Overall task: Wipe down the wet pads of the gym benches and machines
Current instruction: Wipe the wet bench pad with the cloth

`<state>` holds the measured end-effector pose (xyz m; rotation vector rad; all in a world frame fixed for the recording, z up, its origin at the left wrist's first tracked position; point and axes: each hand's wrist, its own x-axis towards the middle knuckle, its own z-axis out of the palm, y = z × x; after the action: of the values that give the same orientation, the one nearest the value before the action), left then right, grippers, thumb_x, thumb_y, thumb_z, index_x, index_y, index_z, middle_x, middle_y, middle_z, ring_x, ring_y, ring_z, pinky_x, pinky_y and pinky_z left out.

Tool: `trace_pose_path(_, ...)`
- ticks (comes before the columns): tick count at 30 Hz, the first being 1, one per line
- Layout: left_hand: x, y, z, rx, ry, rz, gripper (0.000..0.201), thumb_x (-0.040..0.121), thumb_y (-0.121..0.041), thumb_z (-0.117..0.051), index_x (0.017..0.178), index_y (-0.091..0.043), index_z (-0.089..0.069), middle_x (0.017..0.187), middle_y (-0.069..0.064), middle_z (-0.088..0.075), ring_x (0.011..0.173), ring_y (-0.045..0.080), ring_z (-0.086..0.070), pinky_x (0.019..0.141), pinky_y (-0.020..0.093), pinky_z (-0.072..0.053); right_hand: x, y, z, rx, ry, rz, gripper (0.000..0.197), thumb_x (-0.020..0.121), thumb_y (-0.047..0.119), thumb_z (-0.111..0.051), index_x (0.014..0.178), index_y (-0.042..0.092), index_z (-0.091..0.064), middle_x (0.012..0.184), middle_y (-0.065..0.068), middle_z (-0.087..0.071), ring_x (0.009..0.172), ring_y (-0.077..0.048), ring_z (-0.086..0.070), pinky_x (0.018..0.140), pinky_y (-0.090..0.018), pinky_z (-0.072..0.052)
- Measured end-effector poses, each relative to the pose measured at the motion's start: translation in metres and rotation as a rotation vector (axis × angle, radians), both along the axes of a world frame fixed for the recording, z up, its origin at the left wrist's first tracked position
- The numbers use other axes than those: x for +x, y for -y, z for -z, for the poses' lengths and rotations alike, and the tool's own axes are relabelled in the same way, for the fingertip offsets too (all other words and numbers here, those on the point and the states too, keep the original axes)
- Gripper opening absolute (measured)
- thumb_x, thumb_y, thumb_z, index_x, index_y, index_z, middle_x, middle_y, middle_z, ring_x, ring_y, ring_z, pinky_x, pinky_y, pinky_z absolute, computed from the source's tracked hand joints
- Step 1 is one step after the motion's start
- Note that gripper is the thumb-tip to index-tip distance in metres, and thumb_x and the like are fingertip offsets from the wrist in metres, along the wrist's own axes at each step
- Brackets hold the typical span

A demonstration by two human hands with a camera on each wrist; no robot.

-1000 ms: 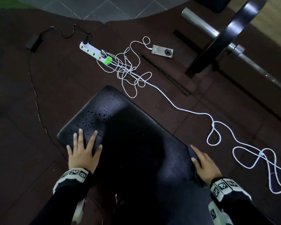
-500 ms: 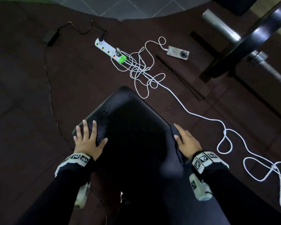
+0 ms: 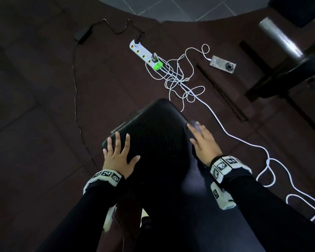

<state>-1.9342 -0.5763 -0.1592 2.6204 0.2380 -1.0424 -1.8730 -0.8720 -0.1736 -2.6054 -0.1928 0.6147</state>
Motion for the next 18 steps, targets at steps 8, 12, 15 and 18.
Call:
trace_pose_path(8, -0.003, 0.001, -0.001, 0.015, 0.011, -0.002, 0.082, 0.092, -0.062, -0.032, 0.138, -0.032, 0.030, 0.142, -0.008, 0.042, 0.141, 0.028, 0.028, 0.115, 0.049, 0.007, -0.059, -0.053, 0.010, -0.144, 0.169, -0.532, 0.074, 0.073, 0.018, -0.063, 0.139, 0.033, -0.034, 0.148, -0.009, -0.037, 0.131, -0.031, -0.042, 0.100, -0.052, -0.035)
trace_pose_path(12, -0.002, 0.001, -0.002, 0.006, -0.008, -0.002, 0.081, 0.093, -0.062, -0.031, 0.139, -0.034, 0.030, 0.143, -0.007, 0.043, 0.140, 0.027, 0.030, 0.115, 0.048, 0.008, -0.115, -0.011, 0.006, -0.094, 0.187, -0.579, 0.083, 0.074, 0.010, -0.053, 0.145, 0.042, -0.021, 0.156, 0.006, -0.015, 0.139, -0.020, -0.024, 0.115, -0.040, -0.022)
trace_pose_path(15, -0.001, 0.001, -0.002, 0.002, -0.010, 0.000, 0.081, 0.093, -0.062, -0.030, 0.139, -0.034, 0.029, 0.144, -0.007, 0.043, 0.140, 0.027, 0.030, 0.115, 0.048, 0.008, -0.123, 0.024, 0.001, -0.158, 0.175, -0.512, 0.095, 0.066, 0.001, -0.051, 0.146, 0.041, -0.019, 0.157, 0.007, -0.009, 0.139, -0.021, -0.024, 0.113, -0.036, -0.017)
trace_pose_path(18, -0.001, 0.000, -0.002, -0.006, -0.011, -0.002, 0.081, 0.093, -0.062, -0.031, 0.139, -0.034, 0.029, 0.144, -0.006, 0.042, 0.140, 0.028, 0.030, 0.115, 0.049, 0.008, -0.107, 0.044, 0.001, -0.135, 0.143, -0.345, 0.112, 0.062, -0.012, -0.062, 0.146, 0.044, -0.013, 0.157, 0.009, -0.008, 0.140, -0.022, -0.020, 0.112, -0.038, -0.025)
